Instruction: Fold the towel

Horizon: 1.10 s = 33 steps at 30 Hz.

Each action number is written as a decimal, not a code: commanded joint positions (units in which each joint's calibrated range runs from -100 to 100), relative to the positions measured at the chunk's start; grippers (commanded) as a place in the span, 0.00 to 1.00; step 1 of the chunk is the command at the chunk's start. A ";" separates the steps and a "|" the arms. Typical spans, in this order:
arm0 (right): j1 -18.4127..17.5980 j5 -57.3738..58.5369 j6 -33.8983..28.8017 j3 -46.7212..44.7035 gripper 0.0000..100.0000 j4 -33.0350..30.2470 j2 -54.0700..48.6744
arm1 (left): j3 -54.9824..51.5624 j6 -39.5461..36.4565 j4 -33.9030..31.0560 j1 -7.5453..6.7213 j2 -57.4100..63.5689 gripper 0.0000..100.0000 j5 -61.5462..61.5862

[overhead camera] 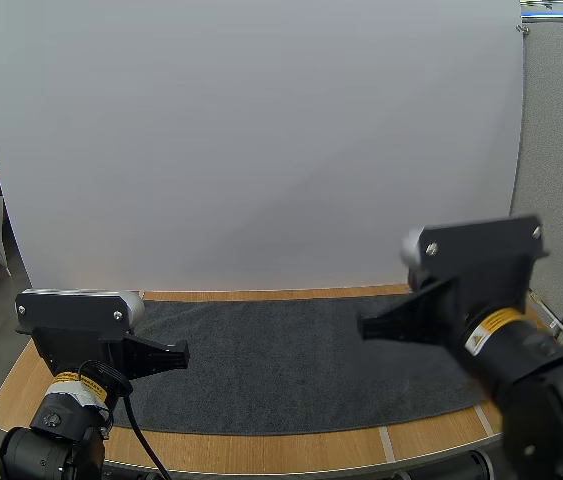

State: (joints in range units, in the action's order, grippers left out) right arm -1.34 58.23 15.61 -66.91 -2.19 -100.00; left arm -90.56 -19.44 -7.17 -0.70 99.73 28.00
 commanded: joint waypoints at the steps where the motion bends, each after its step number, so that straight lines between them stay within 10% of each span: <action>1: -0.08 6.80 -1.80 4.14 0.00 -3.84 0.00 | 0.42 0.24 0.63 0.03 0.27 0.00 -0.82; 7: -0.08 9.96 -13.44 5.72 0.14 -15.53 0.00 | 0.42 0.24 0.63 0.03 0.27 0.00 -0.82; 14: -0.08 12.45 -15.48 5.89 1.00 -18.73 0.00 | 0.42 0.24 0.63 0.03 0.27 0.00 -0.82; 21: -0.08 13.71 -15.97 5.61 1.00 -31.80 0.00 | 0.42 0.24 0.63 0.03 0.27 0.00 -0.82; 33: -0.08 11.96 -15.97 5.61 1.00 -30.98 0.00 | 0.42 0.24 0.63 0.03 0.27 0.00 -0.82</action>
State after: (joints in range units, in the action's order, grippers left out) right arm -1.34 71.71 -0.18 -61.68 -33.25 -100.00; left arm -90.56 -19.44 -7.17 -0.70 99.73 28.00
